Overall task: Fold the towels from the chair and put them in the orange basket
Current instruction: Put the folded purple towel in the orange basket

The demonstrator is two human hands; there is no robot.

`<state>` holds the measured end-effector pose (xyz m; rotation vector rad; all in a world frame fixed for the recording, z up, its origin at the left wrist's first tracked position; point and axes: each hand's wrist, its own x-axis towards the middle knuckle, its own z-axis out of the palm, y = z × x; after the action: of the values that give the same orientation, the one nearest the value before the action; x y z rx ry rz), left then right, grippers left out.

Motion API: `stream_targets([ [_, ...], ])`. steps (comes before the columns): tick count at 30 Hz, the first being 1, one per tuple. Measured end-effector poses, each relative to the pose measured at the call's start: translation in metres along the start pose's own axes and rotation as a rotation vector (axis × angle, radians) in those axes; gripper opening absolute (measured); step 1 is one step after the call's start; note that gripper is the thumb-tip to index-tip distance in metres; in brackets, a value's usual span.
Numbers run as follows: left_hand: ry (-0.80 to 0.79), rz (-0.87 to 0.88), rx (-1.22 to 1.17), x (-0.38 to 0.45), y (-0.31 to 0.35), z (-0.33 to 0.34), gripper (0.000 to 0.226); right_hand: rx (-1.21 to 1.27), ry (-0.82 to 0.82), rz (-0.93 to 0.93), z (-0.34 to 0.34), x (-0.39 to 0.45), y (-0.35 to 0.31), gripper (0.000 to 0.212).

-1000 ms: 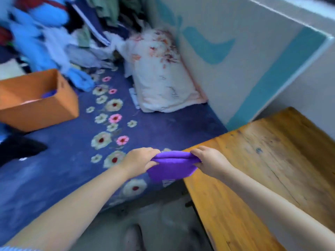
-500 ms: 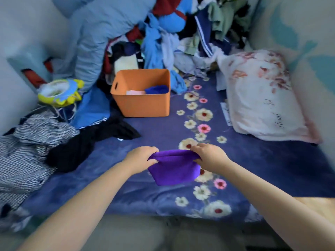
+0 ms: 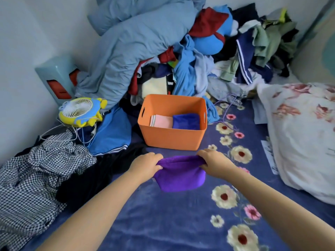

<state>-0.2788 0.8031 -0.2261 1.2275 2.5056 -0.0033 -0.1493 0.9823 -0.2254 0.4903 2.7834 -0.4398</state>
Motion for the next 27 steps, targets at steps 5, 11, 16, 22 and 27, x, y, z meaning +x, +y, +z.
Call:
stream_targets([
  [5,0.044,-0.025,0.009,0.081,-0.031,-0.037,0.027,0.056,0.025,0.012,-0.044,0.085,0.006,0.031],
  [11,0.1,-0.062,-0.16,0.17,-0.068,-0.078,0.019,0.192,0.102,0.063,-0.086,0.18,0.015,0.032],
  [16,0.112,-0.071,-0.152,0.244,-0.102,-0.098,0.02,0.221,0.122,0.09,-0.1,0.258,0.021,0.036],
  [22,0.078,-0.067,-0.156,0.334,-0.152,-0.094,0.019,0.269,0.062,0.148,-0.089,0.359,0.027,0.017],
  [27,0.1,-0.033,-0.077,0.391,-0.186,-0.082,0.021,0.3,0.08,0.132,-0.067,0.415,0.037,0.016],
])
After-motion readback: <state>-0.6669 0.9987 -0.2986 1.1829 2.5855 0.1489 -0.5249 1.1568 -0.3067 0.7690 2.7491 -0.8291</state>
